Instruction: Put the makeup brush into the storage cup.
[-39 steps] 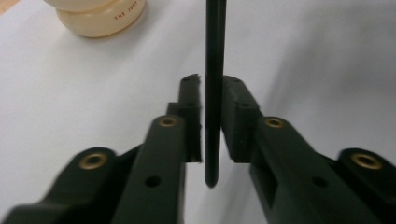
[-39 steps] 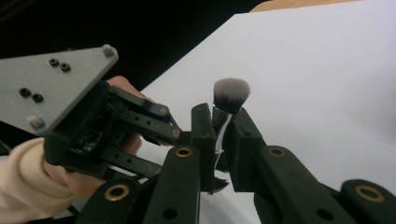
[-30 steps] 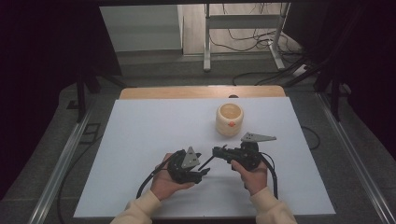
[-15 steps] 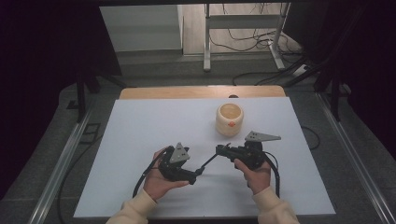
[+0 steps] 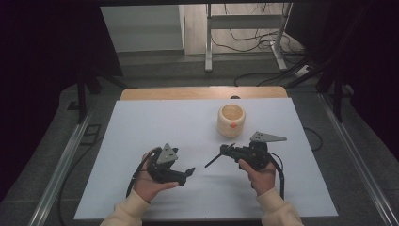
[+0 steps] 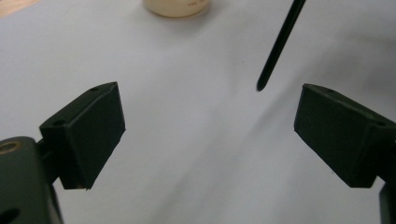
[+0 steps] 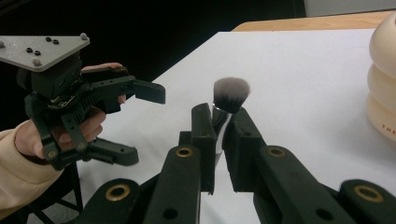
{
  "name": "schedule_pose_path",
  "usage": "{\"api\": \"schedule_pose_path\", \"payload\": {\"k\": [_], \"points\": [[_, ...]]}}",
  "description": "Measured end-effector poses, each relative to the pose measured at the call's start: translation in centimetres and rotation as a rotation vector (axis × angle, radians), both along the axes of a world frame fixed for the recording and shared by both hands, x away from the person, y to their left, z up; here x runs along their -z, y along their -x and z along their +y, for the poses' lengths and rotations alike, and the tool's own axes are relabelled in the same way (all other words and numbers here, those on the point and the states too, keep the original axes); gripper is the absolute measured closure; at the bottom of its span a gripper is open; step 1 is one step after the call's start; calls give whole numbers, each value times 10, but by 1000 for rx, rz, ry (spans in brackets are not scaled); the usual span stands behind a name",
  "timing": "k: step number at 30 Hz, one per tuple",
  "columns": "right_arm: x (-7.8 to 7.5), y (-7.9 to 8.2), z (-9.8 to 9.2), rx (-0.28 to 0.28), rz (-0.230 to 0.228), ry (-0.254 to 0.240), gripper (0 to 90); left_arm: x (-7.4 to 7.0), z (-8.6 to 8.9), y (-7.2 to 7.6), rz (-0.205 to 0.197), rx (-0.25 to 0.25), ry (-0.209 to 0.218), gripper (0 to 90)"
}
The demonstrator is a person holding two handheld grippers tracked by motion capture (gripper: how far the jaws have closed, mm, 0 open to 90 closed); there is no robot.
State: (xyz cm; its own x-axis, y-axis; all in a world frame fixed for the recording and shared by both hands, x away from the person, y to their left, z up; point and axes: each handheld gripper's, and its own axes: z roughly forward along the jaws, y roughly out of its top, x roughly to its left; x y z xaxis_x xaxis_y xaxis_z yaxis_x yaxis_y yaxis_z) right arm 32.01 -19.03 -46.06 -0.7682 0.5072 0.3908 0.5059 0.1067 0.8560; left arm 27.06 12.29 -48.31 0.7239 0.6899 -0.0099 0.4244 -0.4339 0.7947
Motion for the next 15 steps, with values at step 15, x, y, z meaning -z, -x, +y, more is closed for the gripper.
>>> {"api": "schedule_pose_path", "payload": {"k": [15], "points": [[-2, 1, -2, 11, -8, 0, 822, 6, 38, 7, 2, -102, -2, 106]]}}
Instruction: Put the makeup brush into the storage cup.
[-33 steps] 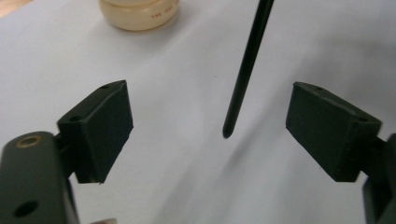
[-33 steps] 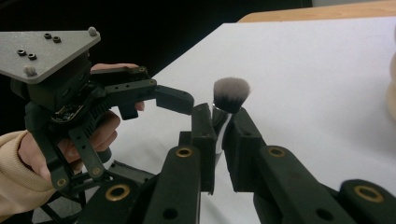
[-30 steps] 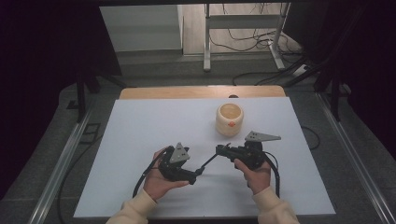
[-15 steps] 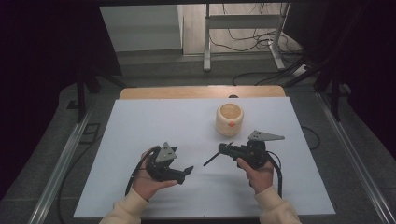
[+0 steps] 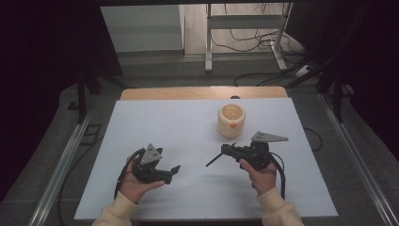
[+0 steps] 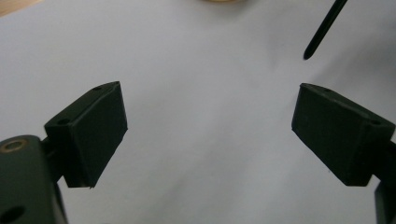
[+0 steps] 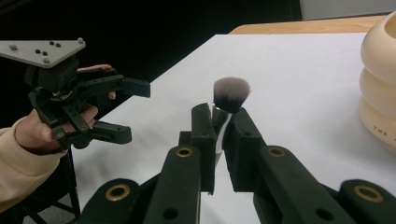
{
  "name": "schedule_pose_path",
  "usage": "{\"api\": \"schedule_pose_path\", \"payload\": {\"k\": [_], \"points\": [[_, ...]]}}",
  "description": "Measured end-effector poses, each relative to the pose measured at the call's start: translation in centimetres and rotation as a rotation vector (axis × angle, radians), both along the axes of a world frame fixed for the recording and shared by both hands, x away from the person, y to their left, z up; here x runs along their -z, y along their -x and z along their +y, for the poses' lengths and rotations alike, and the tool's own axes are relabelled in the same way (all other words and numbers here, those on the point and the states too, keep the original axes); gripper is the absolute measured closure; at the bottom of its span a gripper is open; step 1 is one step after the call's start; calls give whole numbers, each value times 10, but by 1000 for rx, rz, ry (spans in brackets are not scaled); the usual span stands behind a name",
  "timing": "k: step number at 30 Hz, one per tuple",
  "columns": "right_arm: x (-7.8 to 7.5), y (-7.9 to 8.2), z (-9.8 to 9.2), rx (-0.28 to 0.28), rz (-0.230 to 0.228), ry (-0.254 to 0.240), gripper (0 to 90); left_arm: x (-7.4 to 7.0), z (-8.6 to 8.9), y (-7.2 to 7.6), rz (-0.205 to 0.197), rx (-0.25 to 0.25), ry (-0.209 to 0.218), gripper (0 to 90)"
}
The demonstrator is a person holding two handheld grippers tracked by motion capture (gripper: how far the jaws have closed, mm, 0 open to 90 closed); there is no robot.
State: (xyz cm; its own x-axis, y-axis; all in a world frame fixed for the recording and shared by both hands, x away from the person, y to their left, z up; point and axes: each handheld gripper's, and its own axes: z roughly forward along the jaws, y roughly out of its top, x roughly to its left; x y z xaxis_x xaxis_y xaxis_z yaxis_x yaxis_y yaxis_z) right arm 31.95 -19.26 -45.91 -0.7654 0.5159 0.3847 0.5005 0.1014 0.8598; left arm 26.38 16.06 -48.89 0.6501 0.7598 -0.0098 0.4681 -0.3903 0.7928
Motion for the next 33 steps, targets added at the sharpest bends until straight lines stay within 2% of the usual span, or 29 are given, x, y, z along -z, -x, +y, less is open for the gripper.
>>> {"api": "schedule_pose_path", "payload": {"k": [7, 19, 33], "points": [[0, 0, 0, 4, -4, 2, 822, 7, 18, 5, 13, -48, 4, 111], [-2, -1, -4, 17, -8, -4, 822, 12, 36, 17, 24, -84, 6, 116], [-8, -2, -12, 37, -25, -22, 822, 14, 36, 16, 29, -84, 1, 117]]}}
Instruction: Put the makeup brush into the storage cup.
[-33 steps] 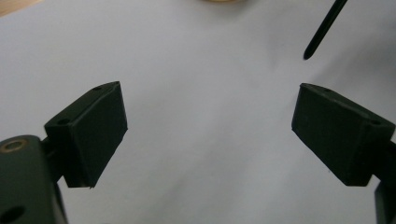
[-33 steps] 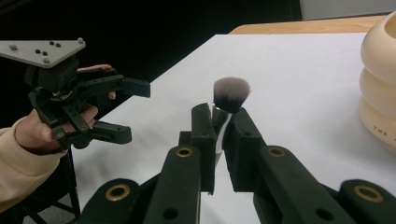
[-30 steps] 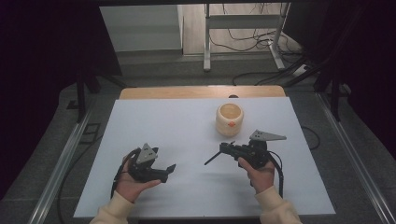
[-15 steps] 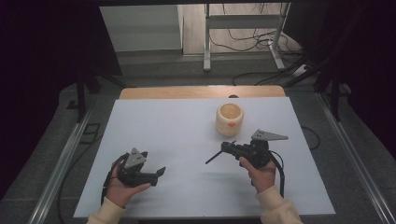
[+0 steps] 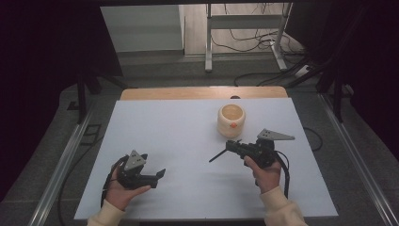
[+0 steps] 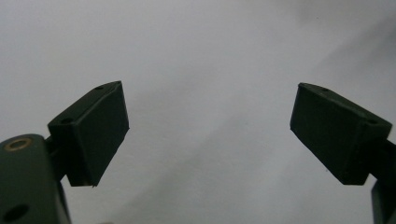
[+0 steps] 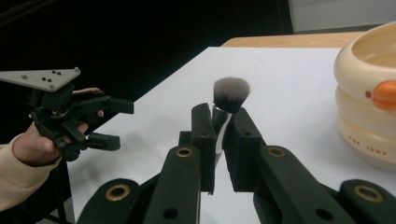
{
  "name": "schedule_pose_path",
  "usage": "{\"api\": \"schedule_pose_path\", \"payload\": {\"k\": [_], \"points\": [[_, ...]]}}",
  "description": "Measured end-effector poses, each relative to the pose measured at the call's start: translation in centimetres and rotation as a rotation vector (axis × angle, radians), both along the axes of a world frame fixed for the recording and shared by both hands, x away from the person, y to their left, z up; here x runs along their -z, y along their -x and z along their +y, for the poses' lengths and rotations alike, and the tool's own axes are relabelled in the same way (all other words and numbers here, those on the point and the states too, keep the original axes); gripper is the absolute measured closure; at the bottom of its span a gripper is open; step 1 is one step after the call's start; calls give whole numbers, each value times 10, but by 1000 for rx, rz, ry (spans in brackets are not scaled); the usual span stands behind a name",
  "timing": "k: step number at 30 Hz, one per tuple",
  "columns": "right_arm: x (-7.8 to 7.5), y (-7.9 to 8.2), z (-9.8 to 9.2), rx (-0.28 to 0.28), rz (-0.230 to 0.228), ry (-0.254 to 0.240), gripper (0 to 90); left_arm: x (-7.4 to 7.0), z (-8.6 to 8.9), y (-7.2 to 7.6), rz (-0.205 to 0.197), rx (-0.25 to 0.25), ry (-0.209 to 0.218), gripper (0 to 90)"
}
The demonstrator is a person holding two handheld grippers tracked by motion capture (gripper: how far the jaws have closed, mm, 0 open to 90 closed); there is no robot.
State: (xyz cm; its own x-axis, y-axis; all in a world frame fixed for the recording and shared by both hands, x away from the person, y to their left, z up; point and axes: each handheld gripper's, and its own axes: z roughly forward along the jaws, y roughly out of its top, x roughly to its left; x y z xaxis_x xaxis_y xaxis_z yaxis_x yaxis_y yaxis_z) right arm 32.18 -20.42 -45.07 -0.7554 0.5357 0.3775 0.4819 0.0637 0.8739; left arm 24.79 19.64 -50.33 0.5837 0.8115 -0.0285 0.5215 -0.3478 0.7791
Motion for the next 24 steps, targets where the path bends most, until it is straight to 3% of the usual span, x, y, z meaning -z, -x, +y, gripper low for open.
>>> {"api": "schedule_pose_path", "payload": {"k": [24], "points": [[-25, -5, -13, 33, -62, -56, 822, 0, 1, -1, 7, 9, 12, 117]]}}
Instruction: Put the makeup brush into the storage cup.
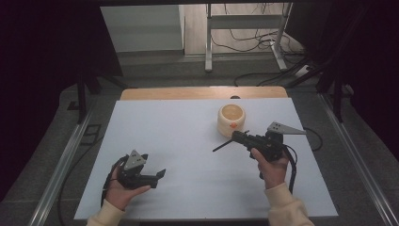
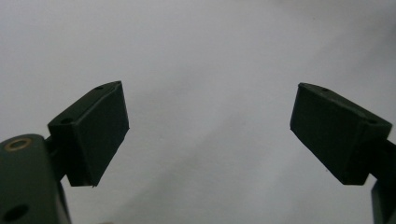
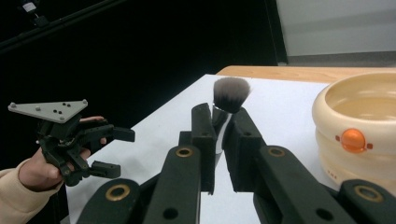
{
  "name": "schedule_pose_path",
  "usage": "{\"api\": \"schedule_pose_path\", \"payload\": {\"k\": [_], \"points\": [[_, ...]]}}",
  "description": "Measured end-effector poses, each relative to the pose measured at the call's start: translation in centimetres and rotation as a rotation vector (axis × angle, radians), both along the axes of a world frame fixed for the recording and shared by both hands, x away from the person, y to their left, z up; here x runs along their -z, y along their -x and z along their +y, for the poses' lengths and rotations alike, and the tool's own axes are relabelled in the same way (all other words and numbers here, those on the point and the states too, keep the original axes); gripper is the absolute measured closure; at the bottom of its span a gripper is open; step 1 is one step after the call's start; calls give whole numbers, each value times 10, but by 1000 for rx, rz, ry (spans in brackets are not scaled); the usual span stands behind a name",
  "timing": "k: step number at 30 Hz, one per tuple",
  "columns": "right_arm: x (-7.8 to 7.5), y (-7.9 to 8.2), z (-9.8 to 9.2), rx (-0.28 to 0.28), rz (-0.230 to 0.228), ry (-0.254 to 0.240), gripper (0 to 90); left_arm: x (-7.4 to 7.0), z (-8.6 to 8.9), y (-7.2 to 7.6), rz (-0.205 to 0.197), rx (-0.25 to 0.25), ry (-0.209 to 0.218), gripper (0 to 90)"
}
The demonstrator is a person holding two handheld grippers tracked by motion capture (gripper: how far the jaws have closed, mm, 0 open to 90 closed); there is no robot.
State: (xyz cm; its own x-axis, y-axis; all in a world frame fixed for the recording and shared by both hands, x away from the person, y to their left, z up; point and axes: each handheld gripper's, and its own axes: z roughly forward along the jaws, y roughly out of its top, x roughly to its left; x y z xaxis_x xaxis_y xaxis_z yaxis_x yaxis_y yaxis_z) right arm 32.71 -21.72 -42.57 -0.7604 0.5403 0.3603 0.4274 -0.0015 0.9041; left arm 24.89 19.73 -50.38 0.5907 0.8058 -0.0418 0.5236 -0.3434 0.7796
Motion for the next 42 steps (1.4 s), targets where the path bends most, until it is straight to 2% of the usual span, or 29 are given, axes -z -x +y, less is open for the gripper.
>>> {"api": "schedule_pose_path", "payload": {"k": [16, 42], "points": [[-14, -5, -7, 25, -34, -29, 822, -1, -1, 0, -1, 6, -1, 118], [-26, -15, -26, 84, -63, -46, 822, 0, -2, 0, -2, 1, -7, 121]]}}
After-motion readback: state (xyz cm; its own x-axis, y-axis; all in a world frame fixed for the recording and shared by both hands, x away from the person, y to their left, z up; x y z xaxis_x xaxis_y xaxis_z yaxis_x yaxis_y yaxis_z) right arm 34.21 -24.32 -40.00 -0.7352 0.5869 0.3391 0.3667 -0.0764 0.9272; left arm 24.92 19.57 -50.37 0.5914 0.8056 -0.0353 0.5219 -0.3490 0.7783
